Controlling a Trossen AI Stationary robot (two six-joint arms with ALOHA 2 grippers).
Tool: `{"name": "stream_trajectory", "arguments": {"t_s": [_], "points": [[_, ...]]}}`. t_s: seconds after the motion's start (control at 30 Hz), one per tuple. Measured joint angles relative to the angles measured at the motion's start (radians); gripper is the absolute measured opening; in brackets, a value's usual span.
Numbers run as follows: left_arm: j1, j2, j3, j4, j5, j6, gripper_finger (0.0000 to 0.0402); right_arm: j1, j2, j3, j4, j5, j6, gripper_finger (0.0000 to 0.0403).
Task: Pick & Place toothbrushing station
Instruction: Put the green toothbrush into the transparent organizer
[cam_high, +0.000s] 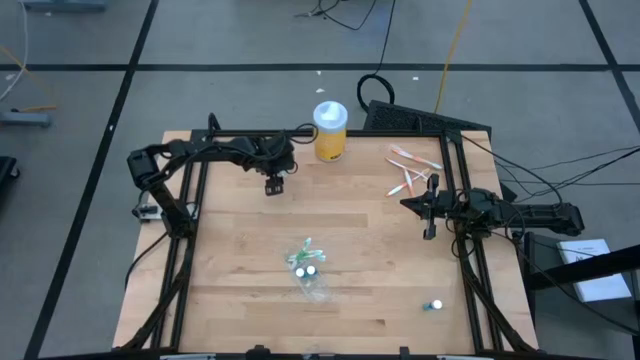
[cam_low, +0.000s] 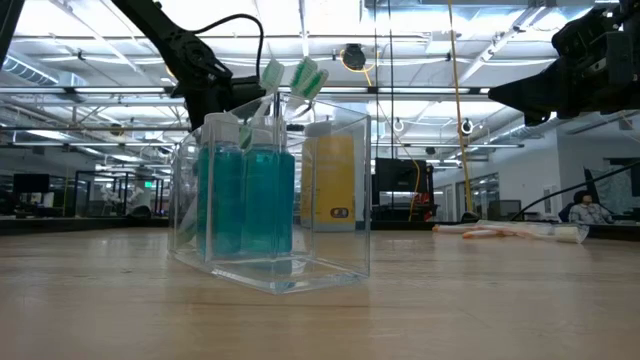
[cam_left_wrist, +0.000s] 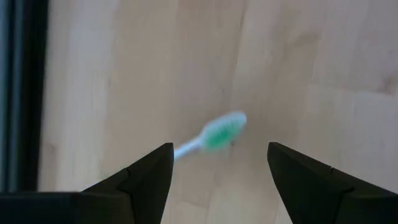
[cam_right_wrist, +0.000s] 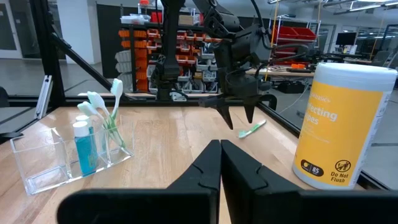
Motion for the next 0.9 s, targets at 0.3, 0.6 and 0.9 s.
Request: {"name": "stream_trajectory", "arguments": {"t_s": [0.3, 0.6, 0.9], "points": [[-0.003, 0.034, 0.0, 0.002, -0.019, 0.085, 0.0266, 0.0, 0.0, 0.0, 0.0, 0.0, 0.0, 0.0004], [0.003, 0.111, 0.003, 0.045, -0.026, 0.144, 0.0266, 0.0, 0.0, 0.0, 0.0, 0.0, 0.0, 0.0004], [0.022, 0.114, 0.002, 0.064, 0.015, 0.25, 0.0266, 0.0, 0.0, 0.0, 0.0, 0.0, 0.0, 0.0004]]}}
